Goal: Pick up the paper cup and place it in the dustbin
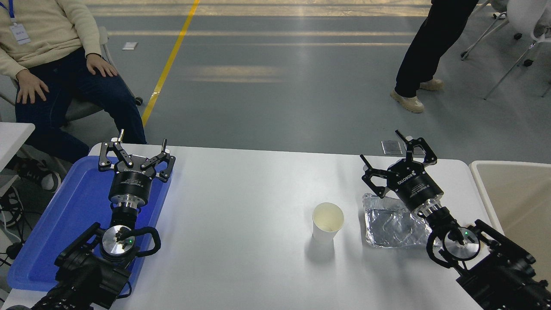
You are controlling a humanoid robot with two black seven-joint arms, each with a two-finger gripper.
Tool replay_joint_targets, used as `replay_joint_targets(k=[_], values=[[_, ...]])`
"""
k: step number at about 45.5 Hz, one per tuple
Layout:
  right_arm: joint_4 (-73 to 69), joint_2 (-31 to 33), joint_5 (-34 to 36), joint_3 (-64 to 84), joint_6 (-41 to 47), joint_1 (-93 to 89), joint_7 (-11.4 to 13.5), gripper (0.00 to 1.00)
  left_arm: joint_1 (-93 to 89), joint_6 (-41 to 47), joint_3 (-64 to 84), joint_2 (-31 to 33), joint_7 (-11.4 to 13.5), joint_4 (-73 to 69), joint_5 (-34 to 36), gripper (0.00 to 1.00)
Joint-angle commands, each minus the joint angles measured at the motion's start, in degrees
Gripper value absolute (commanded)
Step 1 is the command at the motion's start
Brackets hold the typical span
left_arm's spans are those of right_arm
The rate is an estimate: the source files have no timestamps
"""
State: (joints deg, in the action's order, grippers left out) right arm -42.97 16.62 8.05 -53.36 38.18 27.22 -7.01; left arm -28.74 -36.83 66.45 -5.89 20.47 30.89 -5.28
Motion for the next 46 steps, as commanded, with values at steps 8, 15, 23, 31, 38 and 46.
replay_joint_targets(k=[8,15,23,31,38,46], values=[[-11.34,10.97,-2.52,4.40,-6.97,5.03,0.16,1.00,0.00,0.00,0.00,0.00,0.01,-0.04,0.01,1.00],[-13.81,15.72,-2.52,10.20,-10.49,9.51,0.16,1.00,0.00,0.00,0.00,0.00,0.01,0.05,0.01,1.00],[-14.69,20.12,-2.16,17.84,-12.60,16.62,0.16,1.00,0.00,0.00,0.00,0.00,-0.08,0.05,0.09,1.00],[-15.57,23.28,-2.16,30.49,-14.71,27.96,0.07,1.00,0.00,0.00,0.00,0.00,-0.08,0.05,0.09,1.00],[-15.48,23.64,-2.60,40.78,-16.20,36.75,0.16,1.00,0.00,0.00,0.00,0.00,-0.08,0.05,0.09,1.00],[-15.57,23.46,-2.69,49.66,-18.05,45.01,0.16,1.00,0.00,0.00,0.00,0.00,-0.17,0.05,0.09,1.00]])
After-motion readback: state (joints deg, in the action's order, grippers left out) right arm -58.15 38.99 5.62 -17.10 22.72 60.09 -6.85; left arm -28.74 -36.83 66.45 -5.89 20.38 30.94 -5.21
